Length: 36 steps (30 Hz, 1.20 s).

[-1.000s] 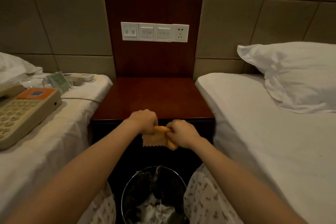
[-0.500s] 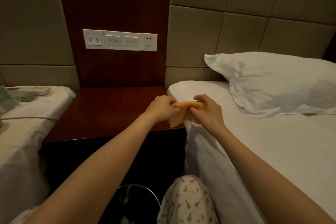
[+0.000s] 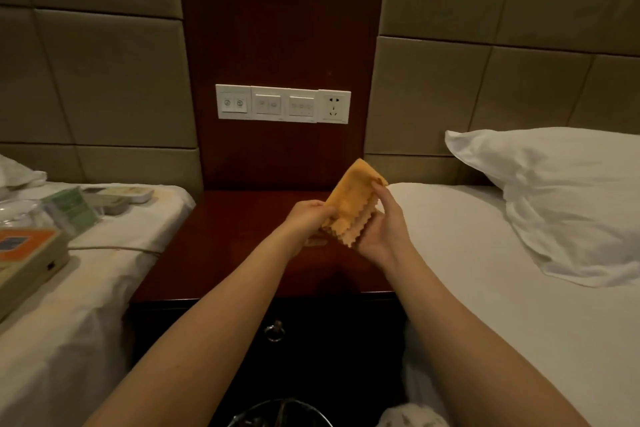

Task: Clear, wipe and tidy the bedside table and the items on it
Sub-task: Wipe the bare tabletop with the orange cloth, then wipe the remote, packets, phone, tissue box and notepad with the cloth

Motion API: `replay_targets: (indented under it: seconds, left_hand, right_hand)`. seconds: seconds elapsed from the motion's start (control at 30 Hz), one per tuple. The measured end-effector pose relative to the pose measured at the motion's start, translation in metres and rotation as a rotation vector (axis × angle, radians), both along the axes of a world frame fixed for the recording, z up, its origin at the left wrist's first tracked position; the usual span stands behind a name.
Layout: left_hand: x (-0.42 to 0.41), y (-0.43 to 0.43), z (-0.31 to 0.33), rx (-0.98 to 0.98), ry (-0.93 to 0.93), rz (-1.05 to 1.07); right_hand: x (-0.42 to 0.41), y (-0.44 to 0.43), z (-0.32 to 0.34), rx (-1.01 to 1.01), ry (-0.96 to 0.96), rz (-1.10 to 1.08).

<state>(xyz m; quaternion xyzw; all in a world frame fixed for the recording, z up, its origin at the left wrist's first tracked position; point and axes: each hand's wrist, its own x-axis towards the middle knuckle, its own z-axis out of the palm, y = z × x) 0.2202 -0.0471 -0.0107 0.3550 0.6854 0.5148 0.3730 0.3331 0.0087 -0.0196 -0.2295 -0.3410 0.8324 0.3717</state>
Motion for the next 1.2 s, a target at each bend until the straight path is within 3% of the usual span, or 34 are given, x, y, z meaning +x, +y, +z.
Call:
replay_targets:
  seconds: [0.17, 0.3, 0.37, 0.7, 0.8, 0.9, 0.97, 1.2]
  left_hand:
    - [-0.035, -0.007, -0.004, -0.004, 0.047, 0.020]
    - [-0.067, -0.021, 0.007, -0.055, 0.151, 0.043]
    - [-0.093, -0.031, 0.012, -0.059, 0.150, 0.097]
    - [-0.224, -0.056, 0.020, -0.141, 0.283, 0.438]
    - [-0.257, -0.051, 0.009, -0.271, 0.576, 0.467]
    - [-0.283, -0.050, -0.007, -0.661, 1.161, 0.355]
    - [-0.299, -0.048, -0.015, -0.785, 1.467, 0.254]
    - [-0.348, -0.025, -0.042, -0.921, 1.717, 0.204]
  right_hand:
    - [-0.052, 0.004, 0.005, 0.067, -0.256, 0.044]
    - [-0.089, 0.011, 0.003, 0.107, -0.416, -0.163]
    - [-0.111, 0.007, 0.003, 0.171, -0.499, -0.139]
    - [-0.221, -0.004, -0.011, 0.308, -0.576, 0.062]
    - [-0.247, 0.001, -0.019, 0.348, -0.587, 0.103]
    - [-0.272, 0.010, -0.028, 0.379, -0.612, 0.129]
    - [-0.287, 0.015, -0.035, 0.362, -0.618, 0.138]
    - [-0.337, 0.031, -0.046, 0.356, -0.614, 0.180]
